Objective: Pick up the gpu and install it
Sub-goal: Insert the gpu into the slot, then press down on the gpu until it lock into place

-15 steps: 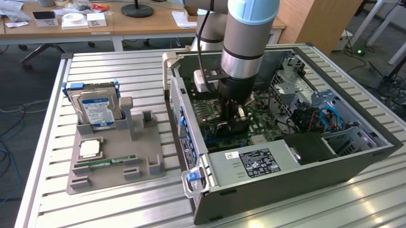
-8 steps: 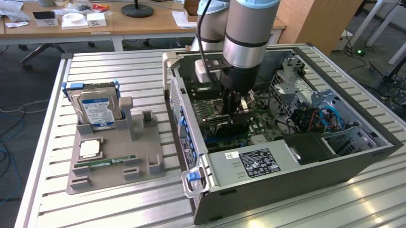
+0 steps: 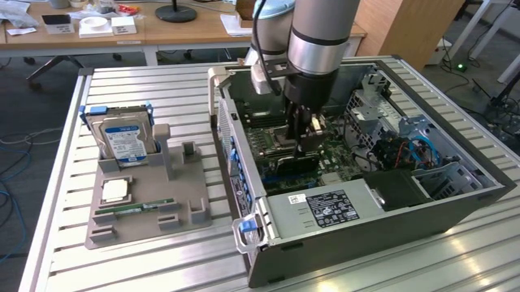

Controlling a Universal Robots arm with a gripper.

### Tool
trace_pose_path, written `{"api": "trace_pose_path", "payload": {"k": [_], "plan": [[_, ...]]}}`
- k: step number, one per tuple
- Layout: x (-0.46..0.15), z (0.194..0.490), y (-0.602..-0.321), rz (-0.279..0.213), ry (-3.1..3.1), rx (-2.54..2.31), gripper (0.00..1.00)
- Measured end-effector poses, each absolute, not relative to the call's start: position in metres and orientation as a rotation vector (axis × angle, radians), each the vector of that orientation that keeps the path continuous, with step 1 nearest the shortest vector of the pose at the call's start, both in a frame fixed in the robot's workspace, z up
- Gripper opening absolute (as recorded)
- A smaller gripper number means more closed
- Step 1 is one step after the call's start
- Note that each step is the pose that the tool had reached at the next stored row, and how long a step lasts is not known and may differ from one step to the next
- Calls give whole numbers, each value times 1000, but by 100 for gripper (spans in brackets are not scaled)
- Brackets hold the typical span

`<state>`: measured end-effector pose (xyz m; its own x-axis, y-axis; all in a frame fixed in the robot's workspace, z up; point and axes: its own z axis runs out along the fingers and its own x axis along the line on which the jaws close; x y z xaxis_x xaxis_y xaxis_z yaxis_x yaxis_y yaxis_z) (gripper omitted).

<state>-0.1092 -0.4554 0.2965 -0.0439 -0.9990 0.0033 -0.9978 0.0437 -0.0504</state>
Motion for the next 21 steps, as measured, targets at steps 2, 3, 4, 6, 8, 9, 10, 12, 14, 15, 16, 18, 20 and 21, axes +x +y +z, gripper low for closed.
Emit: {"api": "trace_pose_path", "payload": {"k": [2,3,4,6,8,9,10,12,14,15,16,18,20,21], "plan": [[-109,299,-455,-60,2246,-2149,52],[-109,301,-455,-60,2246,-2149,52],[-109,303,-455,-60,2246,-2149,52],[-109,307,-455,-60,2246,-2149,52],[-109,312,-455,-60,2246,-2149,52],[-109,314,-455,-60,2246,-2149,52],[-109,316,-455,-60,2246,-2149,52],[-109,319,-455,-60,2246,-2149,52],[-109,320,-455,-60,2246,-2149,52],[-109,321,-455,-61,2246,-2150,52],[-109,322,-455,-61,2246,-2150,52],[-109,323,-455,-60,2246,-2149,52],[-109,323,-455,-61,2246,-2149,52],[-109,323,-455,-61,2246,-2149,52]]}}
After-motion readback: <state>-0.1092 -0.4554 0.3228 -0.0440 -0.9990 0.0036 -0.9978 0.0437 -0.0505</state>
